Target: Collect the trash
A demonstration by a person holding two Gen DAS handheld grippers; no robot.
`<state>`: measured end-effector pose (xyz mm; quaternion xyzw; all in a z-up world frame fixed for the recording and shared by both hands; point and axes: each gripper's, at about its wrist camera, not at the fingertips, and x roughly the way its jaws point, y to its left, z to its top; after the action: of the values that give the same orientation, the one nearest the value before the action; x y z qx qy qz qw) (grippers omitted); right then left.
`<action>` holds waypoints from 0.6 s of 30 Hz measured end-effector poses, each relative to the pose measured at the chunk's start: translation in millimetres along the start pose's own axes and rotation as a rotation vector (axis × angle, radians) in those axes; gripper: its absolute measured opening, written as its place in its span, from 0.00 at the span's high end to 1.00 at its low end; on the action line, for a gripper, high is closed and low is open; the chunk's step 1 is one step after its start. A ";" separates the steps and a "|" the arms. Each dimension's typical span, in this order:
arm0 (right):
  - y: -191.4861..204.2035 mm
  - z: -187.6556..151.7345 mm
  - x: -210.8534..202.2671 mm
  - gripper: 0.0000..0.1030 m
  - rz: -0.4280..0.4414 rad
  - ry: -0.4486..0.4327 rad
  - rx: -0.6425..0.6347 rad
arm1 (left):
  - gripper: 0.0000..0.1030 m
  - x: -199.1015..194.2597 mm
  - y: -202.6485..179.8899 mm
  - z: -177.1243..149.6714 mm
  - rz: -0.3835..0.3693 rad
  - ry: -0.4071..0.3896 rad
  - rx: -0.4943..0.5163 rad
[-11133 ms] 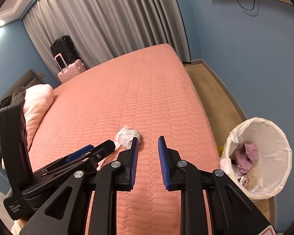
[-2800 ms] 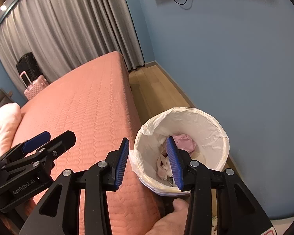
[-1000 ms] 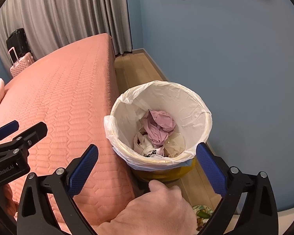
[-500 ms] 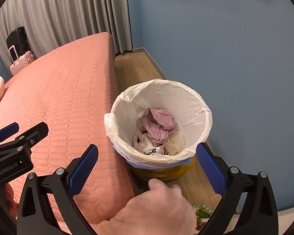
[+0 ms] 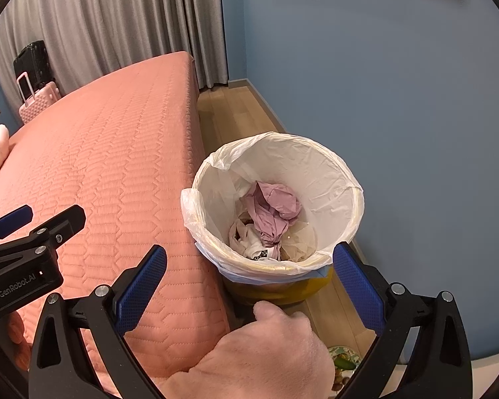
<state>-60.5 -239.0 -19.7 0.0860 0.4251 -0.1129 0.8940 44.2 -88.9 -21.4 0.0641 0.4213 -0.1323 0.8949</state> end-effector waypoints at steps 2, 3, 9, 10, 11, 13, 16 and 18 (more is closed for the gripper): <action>0.4 0.0 0.2 0.06 0.001 0.000 -0.001 | 0.08 -0.1 0.1 -0.2 0.005 0.001 -0.005; 0.7 -0.1 0.0 0.06 0.000 0.000 -0.003 | 0.08 -0.2 0.2 -0.3 0.008 0.000 -0.009; 1.9 -0.2 0.4 0.06 0.003 -0.001 -0.008 | 0.08 -0.1 2.1 -1.9 0.012 0.004 -0.016; 2.2 -0.2 0.2 0.06 0.002 -0.002 -0.008 | 0.08 0.0 1.8 -2.2 0.012 0.004 -0.015; 2.3 -0.2 0.6 0.06 0.003 -0.002 -0.009 | 0.08 0.0 1.6 -2.4 0.013 0.003 -0.013; 2.6 -0.2 1.2 0.06 0.003 -0.001 -0.010 | 0.08 -0.2 0.7 -2.5 0.013 0.002 -0.009; 2.6 -0.3 1.0 0.06 0.004 -0.002 -0.010 | 0.08 -0.8 -0.3 -2.5 0.012 0.001 -0.007; 2.6 -0.3 0.9 0.06 0.003 -0.001 -0.011 | 0.08 -0.7 -0.8 -2.8 0.014 0.001 -0.006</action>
<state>-59.5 -236.5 -20.5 0.0818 0.4250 -0.1094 0.8948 41.5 -88.9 -22.7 0.0646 0.4217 -0.1249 0.8958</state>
